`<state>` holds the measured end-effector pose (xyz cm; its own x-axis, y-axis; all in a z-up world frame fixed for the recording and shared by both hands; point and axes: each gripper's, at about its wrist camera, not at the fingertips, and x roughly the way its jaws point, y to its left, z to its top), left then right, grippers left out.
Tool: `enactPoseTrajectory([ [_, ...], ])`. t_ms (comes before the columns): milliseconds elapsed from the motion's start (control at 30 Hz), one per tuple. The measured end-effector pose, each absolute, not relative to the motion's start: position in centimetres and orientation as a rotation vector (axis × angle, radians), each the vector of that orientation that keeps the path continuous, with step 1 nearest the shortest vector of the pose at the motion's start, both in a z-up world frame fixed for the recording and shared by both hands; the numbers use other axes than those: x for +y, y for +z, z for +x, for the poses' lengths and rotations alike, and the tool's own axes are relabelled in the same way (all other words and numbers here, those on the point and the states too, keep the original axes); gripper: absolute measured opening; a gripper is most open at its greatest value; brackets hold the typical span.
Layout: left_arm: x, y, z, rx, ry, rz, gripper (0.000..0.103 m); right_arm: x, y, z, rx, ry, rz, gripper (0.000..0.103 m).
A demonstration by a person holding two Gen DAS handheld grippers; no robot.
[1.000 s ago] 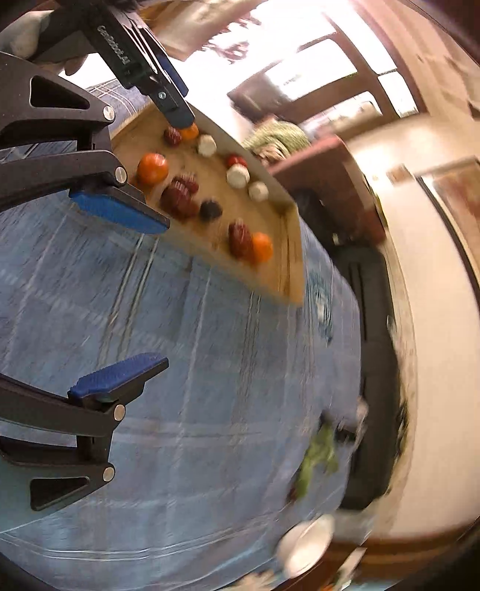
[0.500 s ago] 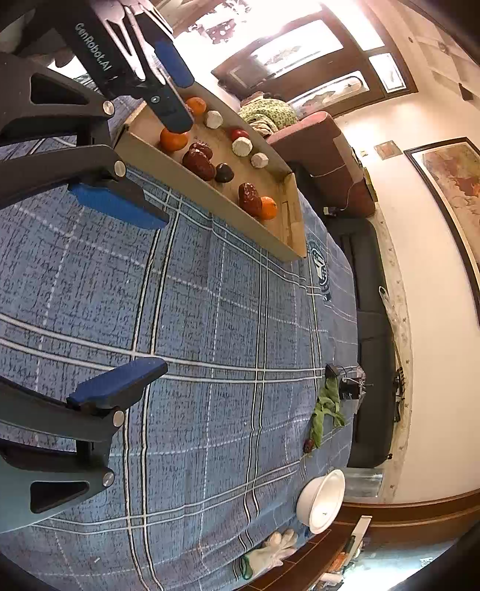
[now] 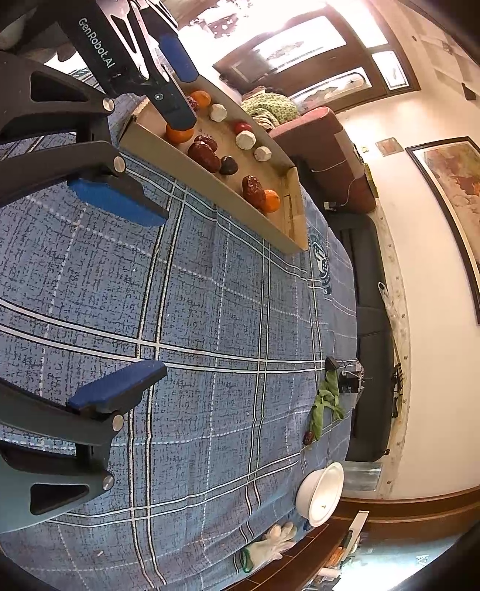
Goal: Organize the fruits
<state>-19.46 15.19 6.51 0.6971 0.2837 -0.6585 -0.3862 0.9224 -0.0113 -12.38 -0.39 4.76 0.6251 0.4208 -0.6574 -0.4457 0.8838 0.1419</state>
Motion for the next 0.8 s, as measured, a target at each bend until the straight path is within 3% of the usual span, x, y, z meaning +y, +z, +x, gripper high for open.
enactPoseTrajectory([
  [800,16.3,5.6,-19.2,0.730,0.362,-0.184,0.080,0.6,4.0,-12.3,0.773,0.489,-0.078,0.085],
])
